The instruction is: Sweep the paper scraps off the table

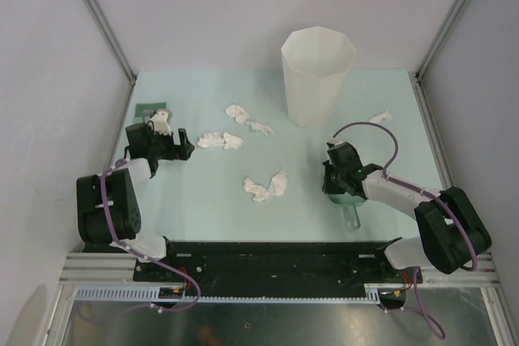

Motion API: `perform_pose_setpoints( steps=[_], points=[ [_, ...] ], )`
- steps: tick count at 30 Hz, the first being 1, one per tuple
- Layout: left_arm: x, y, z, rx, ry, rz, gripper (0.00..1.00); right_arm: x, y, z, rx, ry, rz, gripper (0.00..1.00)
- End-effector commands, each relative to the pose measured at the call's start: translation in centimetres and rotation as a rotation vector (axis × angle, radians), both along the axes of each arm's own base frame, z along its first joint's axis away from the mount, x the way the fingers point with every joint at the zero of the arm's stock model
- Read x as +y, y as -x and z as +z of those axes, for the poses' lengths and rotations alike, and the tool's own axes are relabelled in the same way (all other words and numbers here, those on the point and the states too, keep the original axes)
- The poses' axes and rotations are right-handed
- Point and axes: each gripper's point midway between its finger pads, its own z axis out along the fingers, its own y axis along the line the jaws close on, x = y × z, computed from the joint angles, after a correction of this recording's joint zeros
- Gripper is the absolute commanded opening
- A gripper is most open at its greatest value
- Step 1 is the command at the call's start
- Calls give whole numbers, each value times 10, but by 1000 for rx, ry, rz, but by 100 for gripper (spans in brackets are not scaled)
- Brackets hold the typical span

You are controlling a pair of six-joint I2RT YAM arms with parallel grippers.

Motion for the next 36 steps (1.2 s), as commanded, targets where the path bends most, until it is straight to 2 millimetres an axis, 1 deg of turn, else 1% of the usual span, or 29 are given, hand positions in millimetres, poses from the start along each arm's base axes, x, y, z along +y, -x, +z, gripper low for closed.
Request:
perform_pose_setpoints(
  steps=[1,3,4,7,8,9,10,11,13,14,15,16,17,20,21,22,23,24,25,26,27,28,29,30,31,32,33,35,36],
  points=[
    [-1,-9,14,-43,14,-32,100,40,11,6,-1,-68,246,0],
    [-2,-8,15,-46,14,-35,100,51,19,7,9,-101,330,0],
    [-2,-8,15,-46,13,-36,100,61,24,9,18,-142,380,0],
    [-2,-8,14,-47,14,-37,100,76,32,12,26,-149,479,1],
    [-2,-8,14,-47,14,-35,100,79,33,13,24,-135,500,7],
    [-2,-8,13,-44,15,-37,100,80,40,11,46,-106,526,13],
    [-2,-8,14,-47,14,-35,100,78,31,14,19,-57,523,21],
    [-2,-8,14,-47,14,-37,100,76,31,15,17,-33,525,38],
    [-2,-8,15,-49,13,-37,100,73,31,20,25,-9,519,53],
    [-3,-8,15,-49,14,-38,100,75,26,30,-7,-18,514,65],
    [-2,-8,14,-48,14,-38,100,75,23,36,-31,-17,506,68],
    [-4,-7,14,-49,17,-44,100,75,21,41,-54,-19,500,99],
    [-4,-7,14,-50,15,-47,100,76,17,56,-100,-36,493,100],
    [-10,-3,16,-65,23,-84,100,77,8,80,-192,-65,464,100],
    [-11,-3,21,-81,22,-92,100,78,3,99,-257,-86,448,100],
    [-17,-3,25,-93,25,-111,100,78,1,107,-286,-97,440,100],
    [-16,-5,31,-105,6,-102,100,77,-1,115,-315,-104,434,100],
    [-16,-3,41,-118,-26,-90,100,75,-5,130,-371,-114,413,100],
    [-24,-4,46,-126,-73,-97,100,73,-8,138,-398,-114,398,100],
    [-11,-13,56,-145,-192,-43,100,69,-11,143,-418,-116,379,100],
    [-11,-9,56,-105,-245,-35,100,66,-13,151,-446,-120,367,100],
    [-20,-11,59,-89,-285,-50,100,64,-13,155,-457,-121,364,100],
    [-16,-26,85,-116,-316,-19,100,62,-14,157,-467,-119,359,100],
    [-2,-17,65,20,-356,32,100,60,-14,157,-466,-110,357,100],
    [6,-21,67,51,-368,65,100,57,-14,158,-470,-101,354,100],
    [15,-31,81,46,-374,120,100,56,-13,155,-458,-93,352,100],
    [31,-32,73,87,-411,177,100,56,-12,153,-453,-87,357,100],
    [54,-39,75,98,-431,246,100,56,-11,148,-437,-75,367,100],
    [62,-39,62,141,-438,260,100,56,-9,145,-428,-69,376,100]
  ],
)
